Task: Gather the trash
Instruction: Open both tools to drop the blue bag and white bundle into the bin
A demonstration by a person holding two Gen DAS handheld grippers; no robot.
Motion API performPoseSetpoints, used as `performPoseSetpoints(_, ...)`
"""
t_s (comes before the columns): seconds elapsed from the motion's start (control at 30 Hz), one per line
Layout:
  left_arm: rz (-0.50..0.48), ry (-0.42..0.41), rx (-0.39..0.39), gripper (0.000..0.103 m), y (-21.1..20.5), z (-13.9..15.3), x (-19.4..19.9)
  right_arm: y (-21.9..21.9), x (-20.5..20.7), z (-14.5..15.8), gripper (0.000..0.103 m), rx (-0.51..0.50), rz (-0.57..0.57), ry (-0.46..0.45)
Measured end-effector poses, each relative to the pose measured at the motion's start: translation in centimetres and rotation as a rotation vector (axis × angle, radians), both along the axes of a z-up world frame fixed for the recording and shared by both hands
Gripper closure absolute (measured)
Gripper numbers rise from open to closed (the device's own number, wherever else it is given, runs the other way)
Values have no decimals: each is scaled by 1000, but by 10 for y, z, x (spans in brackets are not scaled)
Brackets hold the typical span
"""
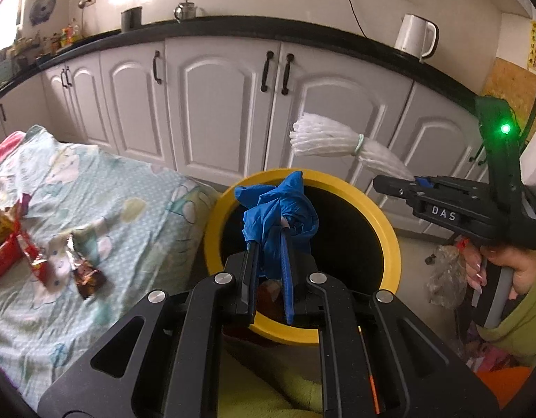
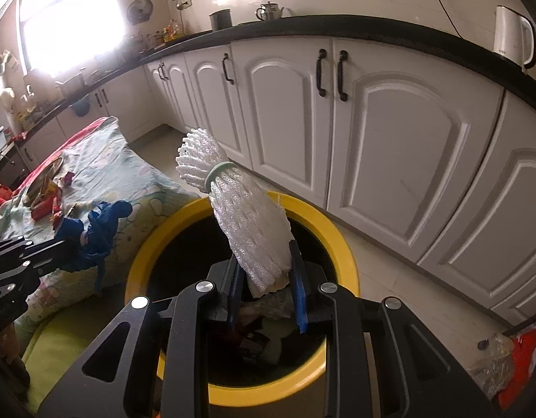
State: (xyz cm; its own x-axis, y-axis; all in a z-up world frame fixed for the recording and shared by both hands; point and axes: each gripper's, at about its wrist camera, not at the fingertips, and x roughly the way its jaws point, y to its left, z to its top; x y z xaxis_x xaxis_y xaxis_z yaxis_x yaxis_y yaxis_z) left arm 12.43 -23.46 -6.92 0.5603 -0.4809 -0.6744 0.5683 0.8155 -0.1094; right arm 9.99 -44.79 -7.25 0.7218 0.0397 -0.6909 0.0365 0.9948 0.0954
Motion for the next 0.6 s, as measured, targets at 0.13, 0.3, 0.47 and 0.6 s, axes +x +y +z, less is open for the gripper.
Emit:
performPoseSetpoints(0.13,-19,12,10,96,-9,-5,1,-8,0,-7,79,11,-13,17)
performPoseSetpoints(0.3,-51,17,17,96,-21,-11,2,-14,2,-15,78,27,-19,42)
performPoseSetpoints(0.47,-49,28,15,94,-21,-15,3,-15,4,-19,75,43,-22,60)
performPoseSetpoints(0.6,-34,35,-2,69,-17,-15,6,-17,5,-21,60,51,-26,68)
